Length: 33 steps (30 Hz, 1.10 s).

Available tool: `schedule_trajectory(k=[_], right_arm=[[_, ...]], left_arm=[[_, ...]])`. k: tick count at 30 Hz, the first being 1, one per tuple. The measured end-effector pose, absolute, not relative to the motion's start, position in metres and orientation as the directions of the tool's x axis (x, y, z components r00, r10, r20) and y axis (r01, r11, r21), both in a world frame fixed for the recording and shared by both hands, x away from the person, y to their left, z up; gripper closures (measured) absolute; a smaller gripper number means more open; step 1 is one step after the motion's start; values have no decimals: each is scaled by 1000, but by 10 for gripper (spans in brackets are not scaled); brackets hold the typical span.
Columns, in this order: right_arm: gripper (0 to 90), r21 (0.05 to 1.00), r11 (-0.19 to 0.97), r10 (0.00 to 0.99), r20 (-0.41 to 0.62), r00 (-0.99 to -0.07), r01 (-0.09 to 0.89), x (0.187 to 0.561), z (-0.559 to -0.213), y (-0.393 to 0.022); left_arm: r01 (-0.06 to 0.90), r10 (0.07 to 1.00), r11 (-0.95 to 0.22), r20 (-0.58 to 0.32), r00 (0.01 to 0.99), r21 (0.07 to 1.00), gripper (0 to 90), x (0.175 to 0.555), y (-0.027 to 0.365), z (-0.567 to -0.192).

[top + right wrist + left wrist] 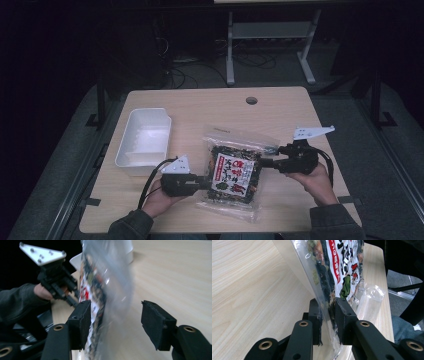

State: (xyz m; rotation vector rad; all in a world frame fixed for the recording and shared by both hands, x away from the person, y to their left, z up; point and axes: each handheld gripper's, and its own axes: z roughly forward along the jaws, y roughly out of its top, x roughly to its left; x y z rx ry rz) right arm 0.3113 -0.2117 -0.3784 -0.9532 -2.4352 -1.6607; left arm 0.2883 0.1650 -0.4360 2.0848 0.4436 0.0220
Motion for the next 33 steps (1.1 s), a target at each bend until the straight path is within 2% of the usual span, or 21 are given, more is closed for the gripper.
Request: schedule_trajectory(k=[5,13,25,27,33], right_arm=[[403,821,244,449,376,-811,516,306,-396,-202],[443,820,268,435,365,-823,505,303,-403,-191],[614,838,243,379,382,-843,489,304,-404,-178],[679,843,225,355,396,-847,489,304,-403,-177],[730,838,215,316,426,-847,502,303,-402,-177]], left_arm=[[306,324,-463,-163,932,832,760,288,165,-436],[307,326,-461,-163,931,832,760,287,166,-437],[305,324,-462,-162,932,833,759,287,168,-437],[305,326,-462,-161,932,833,752,287,169,-437],[307,338,-463,-154,928,831,722,289,171,-437]])
